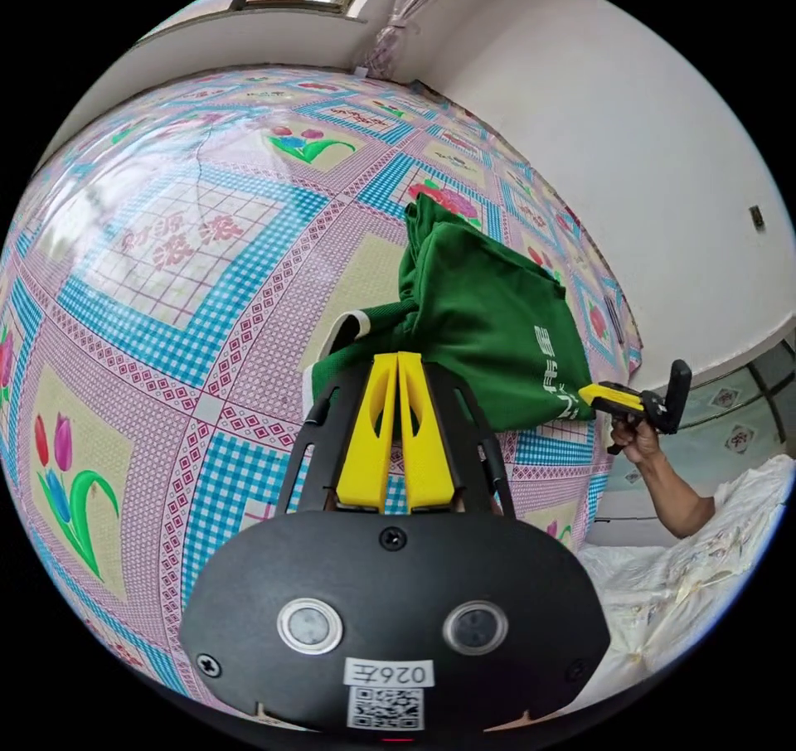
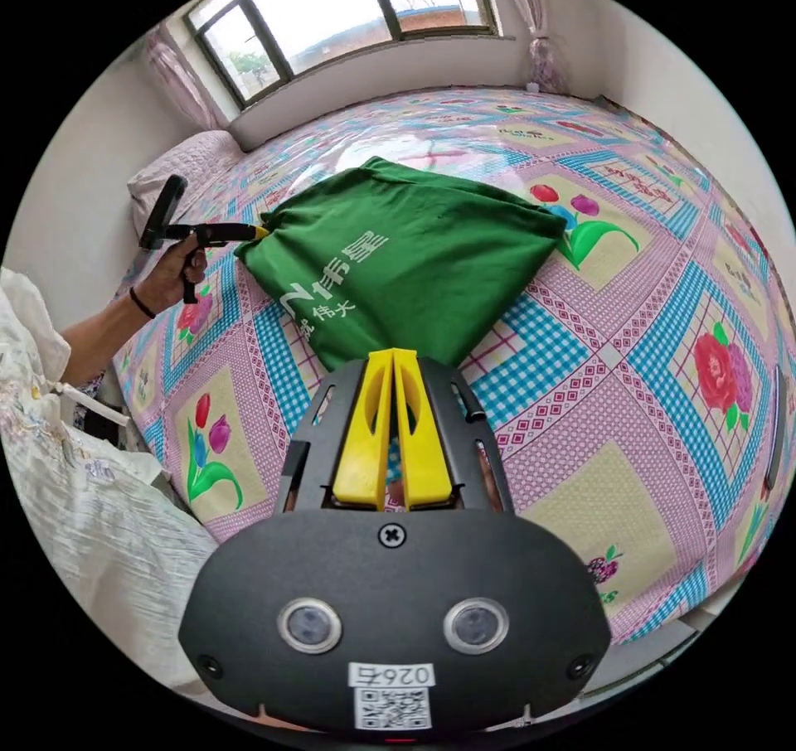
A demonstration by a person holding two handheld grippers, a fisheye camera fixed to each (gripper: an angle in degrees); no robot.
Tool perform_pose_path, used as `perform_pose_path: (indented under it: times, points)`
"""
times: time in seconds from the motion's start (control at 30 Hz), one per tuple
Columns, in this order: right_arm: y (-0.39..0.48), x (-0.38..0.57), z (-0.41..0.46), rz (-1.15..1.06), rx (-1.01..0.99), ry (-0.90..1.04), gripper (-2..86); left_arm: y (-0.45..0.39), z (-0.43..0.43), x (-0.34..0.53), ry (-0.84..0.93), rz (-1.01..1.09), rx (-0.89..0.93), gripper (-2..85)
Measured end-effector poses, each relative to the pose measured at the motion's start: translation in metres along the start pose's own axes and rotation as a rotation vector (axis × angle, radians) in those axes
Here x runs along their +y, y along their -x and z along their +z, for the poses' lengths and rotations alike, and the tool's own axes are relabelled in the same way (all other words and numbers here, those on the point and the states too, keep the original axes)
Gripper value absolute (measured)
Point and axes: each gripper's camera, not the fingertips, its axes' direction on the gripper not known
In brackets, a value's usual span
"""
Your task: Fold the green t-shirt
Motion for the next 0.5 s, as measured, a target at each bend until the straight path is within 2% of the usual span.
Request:
perform_pose_path:
  times: [0.1,0.2,0.27,0.37,0.5]
  points:
    - [-0.004,0.014,-0.022,0.04,0.04,-0.047,-1.0,-0.029,-0.036,0.02,-0.089,0.021,-0.096,-1.0]
    - [0.017,0.03,-0.038,-0.006,0.05,-0.093,-0.9,-0.048,-0.056,0.051,-0.146,0.025,-0.091,-1.0]
    - [0.032,0.039,-0.038,-0.042,0.039,-0.1,-0.9,-0.054,-0.047,0.063,-0.08,0.04,-0.118,-1.0]
    - [0.045,0.053,-0.015,-0.057,0.134,0.035,-0.9,-0.054,-0.031,0.085,0.031,-0.011,-0.17,-1.0]
    - [0.061,0.079,-0.043,-0.05,0.173,-0.047,-0.9,-0.082,-0.079,0.131,-0.118,-0.059,-0.125,-1.0]
